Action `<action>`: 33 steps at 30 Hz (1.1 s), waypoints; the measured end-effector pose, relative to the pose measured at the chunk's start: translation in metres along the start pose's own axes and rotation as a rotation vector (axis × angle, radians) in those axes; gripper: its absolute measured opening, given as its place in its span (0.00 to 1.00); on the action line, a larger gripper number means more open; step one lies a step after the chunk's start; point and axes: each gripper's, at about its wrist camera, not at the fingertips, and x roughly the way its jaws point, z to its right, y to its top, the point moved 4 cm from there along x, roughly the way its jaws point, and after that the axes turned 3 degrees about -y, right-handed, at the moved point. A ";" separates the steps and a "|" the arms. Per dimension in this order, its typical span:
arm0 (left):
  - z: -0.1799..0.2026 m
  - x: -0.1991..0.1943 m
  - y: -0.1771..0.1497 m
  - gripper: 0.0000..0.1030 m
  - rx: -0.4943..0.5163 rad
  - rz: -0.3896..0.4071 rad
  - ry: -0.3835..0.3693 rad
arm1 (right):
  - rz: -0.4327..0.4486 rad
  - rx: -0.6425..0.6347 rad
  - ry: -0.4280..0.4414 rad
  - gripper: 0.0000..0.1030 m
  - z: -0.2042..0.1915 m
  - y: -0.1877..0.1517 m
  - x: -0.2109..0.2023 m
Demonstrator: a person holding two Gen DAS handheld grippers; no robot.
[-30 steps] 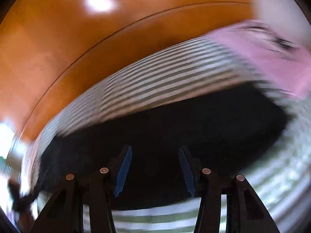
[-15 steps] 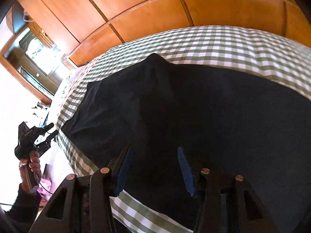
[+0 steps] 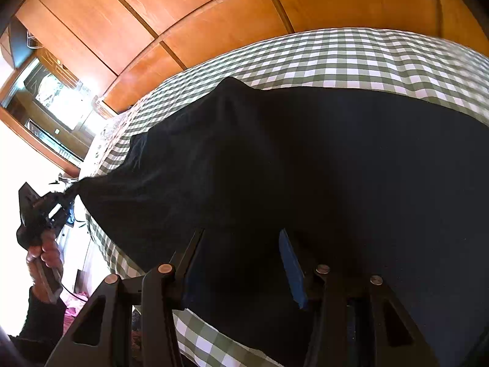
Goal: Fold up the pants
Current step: 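Release the pants with the left tool and regrasp the folded edge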
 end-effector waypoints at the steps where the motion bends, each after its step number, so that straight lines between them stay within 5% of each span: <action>1: -0.004 0.006 -0.002 0.05 0.009 -0.020 0.037 | 0.001 0.000 0.001 0.47 0.000 0.000 0.001; 4: -0.029 0.035 -0.019 0.05 -0.005 -0.129 0.156 | -0.011 -0.013 0.002 0.47 -0.001 0.001 0.002; 11: -0.029 0.034 -0.024 0.15 0.039 -0.110 0.230 | -0.037 -0.074 0.015 0.47 -0.007 0.026 -0.005; 19: -0.003 -0.005 -0.009 0.21 0.123 0.069 0.348 | 0.042 -0.033 0.108 0.46 -0.003 0.117 -0.005; 22: 0.022 -0.009 -0.018 0.21 0.179 0.073 0.268 | 0.002 -0.034 0.152 0.44 -0.005 0.143 0.013; 26: 0.061 0.021 -0.045 0.21 0.304 -0.039 0.135 | -0.086 -0.104 0.128 0.44 -0.014 0.163 0.046; 33: 0.105 0.068 -0.082 0.21 0.444 -0.179 0.023 | -0.239 -0.232 0.118 0.36 -0.024 0.161 0.083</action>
